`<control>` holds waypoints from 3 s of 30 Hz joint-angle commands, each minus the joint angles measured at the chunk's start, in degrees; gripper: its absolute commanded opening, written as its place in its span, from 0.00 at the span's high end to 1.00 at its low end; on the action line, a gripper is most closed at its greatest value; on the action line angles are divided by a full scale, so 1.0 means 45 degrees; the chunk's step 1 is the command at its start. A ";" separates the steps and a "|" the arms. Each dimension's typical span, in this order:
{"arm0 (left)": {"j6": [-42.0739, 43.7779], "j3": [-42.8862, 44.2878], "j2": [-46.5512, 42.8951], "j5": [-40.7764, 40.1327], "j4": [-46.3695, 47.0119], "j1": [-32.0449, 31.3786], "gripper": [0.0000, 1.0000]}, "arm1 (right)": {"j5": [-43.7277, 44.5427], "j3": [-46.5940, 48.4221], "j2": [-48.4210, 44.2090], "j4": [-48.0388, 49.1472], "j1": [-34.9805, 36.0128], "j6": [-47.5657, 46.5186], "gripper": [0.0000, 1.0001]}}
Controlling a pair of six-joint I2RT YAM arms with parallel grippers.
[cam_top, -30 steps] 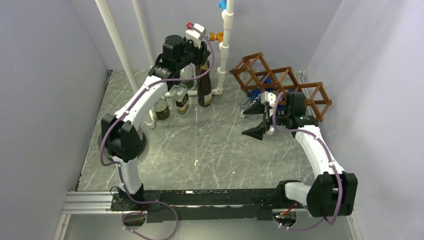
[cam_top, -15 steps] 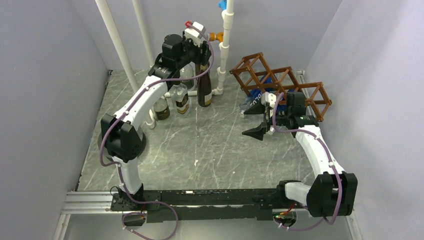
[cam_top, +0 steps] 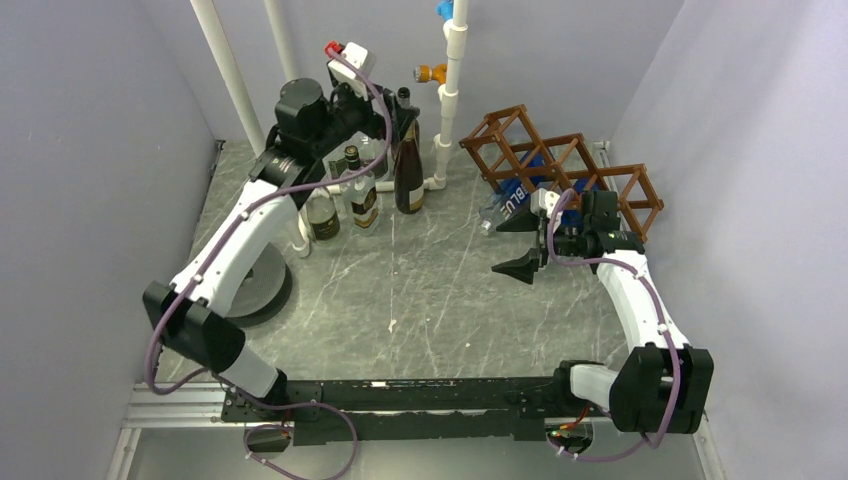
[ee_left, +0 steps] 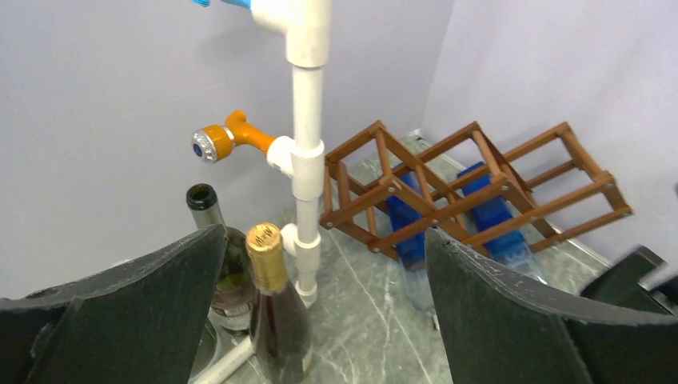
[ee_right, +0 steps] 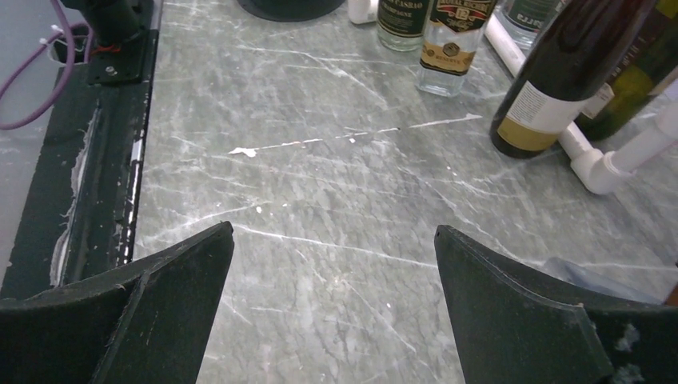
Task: Take the wine bottle off the wine rack
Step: Place the wine bottle at the center of the board, then pick up the wine bottle from the wine rack.
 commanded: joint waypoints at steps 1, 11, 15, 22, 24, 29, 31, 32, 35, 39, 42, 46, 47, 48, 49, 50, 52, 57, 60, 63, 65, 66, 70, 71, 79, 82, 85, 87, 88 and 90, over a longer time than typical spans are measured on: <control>-0.0675 -0.1021 -0.1396 0.1035 0.0283 0.0024 0.00 | -0.0561 0.0545 -0.0097 -0.0852 -0.0521 -0.1179 0.00; -0.2140 -0.4538 -0.4003 0.1765 0.1504 0.0016 0.00 | -0.0178 0.0255 -0.0903 -0.1832 -0.1891 -0.1882 0.00; -0.2866 -0.5353 -0.4625 0.1678 0.1402 0.0006 0.00 | -0.0674 0.0397 -0.0962 -0.2260 -0.2840 -0.2074 0.00; -0.3650 -0.6360 -0.5356 0.1920 0.0886 -0.0199 0.01 | -0.1108 0.0297 -0.1283 -0.2493 -0.3930 -0.2038 0.00; -0.3811 -0.6838 -0.5563 0.1839 0.0976 -0.0335 0.00 | -0.1055 0.0259 -0.1373 -0.2583 -0.4044 -0.2040 0.00; -0.4050 -0.7495 -0.5856 0.1569 0.1029 -0.0880 0.00 | -0.0523 -0.0834 -0.2182 -0.3497 -0.4075 -0.2612 0.00; -0.4025 -0.7647 -0.5918 0.1409 0.1077 -0.1192 0.00 | -0.0282 -0.1209 -0.2713 -0.3893 -0.4071 -0.2843 0.00; -0.4023 -0.7714 -0.5921 0.1321 0.1087 -0.1356 0.01 | -0.0216 -0.1370 -0.3001 -0.3776 -0.4074 -0.2637 0.00; -0.4088 -0.7947 -0.5894 0.1071 0.1248 -0.1836 0.01 | -0.0148 -0.1674 -0.3666 -0.3127 -0.4206 -0.1814 0.00; -0.4198 -0.8561 -0.5822 0.0983 0.1838 -0.2409 0.01 | -0.0050 -0.1617 -0.3621 -0.2942 -0.4468 -0.1466 0.00; -0.4419 -0.9410 -0.5895 0.1025 0.2962 -0.2744 0.01 | -0.0050 -0.1658 -0.3605 -0.2842 -0.4497 -0.1297 0.00; -0.4672 -0.9978 -0.5630 0.1041 0.3730 -0.3045 0.01 | 0.0089 -0.1661 -0.3561 -0.2543 -0.4575 -0.0841 0.00; -0.4726 -1.0039 -0.5512 0.1041 0.3828 -0.3094 0.01 | 0.0123 -0.1661 -0.3556 -0.2479 -0.4591 -0.0755 0.00; -0.4787 -1.0074 -0.5338 0.1056 0.3914 -0.3119 0.01 | 0.0164 -0.1651 -0.3541 -0.2410 -0.4610 -0.0634 0.00; -0.4819 -1.0095 -0.5192 0.1075 0.3984 -0.3167 0.01 | 0.0189 -0.1652 -0.3549 -0.2313 -0.4647 -0.0438 0.00; -0.4850 -1.0088 -0.5037 0.1094 0.4029 -0.3195 0.01 | 0.0221 -0.1660 -0.3521 -0.2216 -0.4671 -0.0314 0.00; -0.4905 -1.0094 -0.4742 0.1105 0.4152 -0.3272 0.00 | 0.0252 -0.1661 -0.3510 -0.2125 -0.4716 -0.0170 0.00; -0.4709 -1.0208 -0.4162 0.1130 0.4586 -0.3463 0.00 | 0.0344 -0.1641 -0.3372 -0.1901 -0.4779 0.0192 0.00; -0.4521 -1.0220 -0.3803 0.1176 0.4958 -0.3594 0.01 | 0.0355 -0.1643 -0.3276 -0.1800 -0.4814 0.0344 0.00; -0.4395 -1.0113 -0.3281 0.1240 0.5214 -0.3703 0.00 | 0.0369 -0.1656 -0.3196 -0.1636 -0.4837 0.0566 0.00; -0.4428 -1.0047 -0.2934 0.1325 0.5519 -0.3742 0.00 | 0.0404 -0.1675 -0.3151 -0.1531 -0.4848 0.0716 0.00; -0.4466 -0.9999 -0.2741 0.1365 0.5658 -0.3745 0.00 | 0.0407 -0.1665 -0.3137 -0.1481 -0.4867 0.0805 0.00; -0.4786 -0.9667 -0.1857 0.1578 0.6084 -0.3773 0.01 | 0.0428 -0.1680 -0.3055 -0.1285 -0.4896 0.1066 0.00; -0.4902 -0.9576 -0.1622 0.1628 0.6305 -0.3768 0.01 | 0.0427 -0.1690 -0.3051 -0.1245 -0.4897 0.1142 0.00; -0.6277 -0.8828 0.0383 0.1661 0.7907 -0.3764 0.01 | 0.0541 -0.1719 -0.2990 -0.1054 -0.4916 0.1339 0.00; -0.6936 -0.8674 0.1162 0.1488 0.8774 -0.3739 0.00 | 0.0572 -0.1701 -0.2954 -0.1014 -0.4915 0.1378 0.00; -0.7656 -0.8432 0.1977 0.1159 0.9512 -0.3746 0.00 | 0.0593 -0.1700 -0.2941 -0.1014 -0.4917 0.1379 0.00; -0.8127 -0.8170 0.2493 0.0783 0.9739 -0.3720 0.00 | 0.0586 -0.1700 -0.2940 -0.0999 -0.4917 0.1378 0.00; -0.8308 -0.8026 0.2740 0.0645 0.9816 -0.3723 0.01 | 0.0588 -0.1700 -0.2932 -0.0995 -0.4917 0.1378 0.00; -0.8538 -0.7677 0.3159 0.0346 0.9717 -0.3716 0.01 | 0.0591 -0.1700 -0.2931 -0.0994 -0.4917 0.1378 0.00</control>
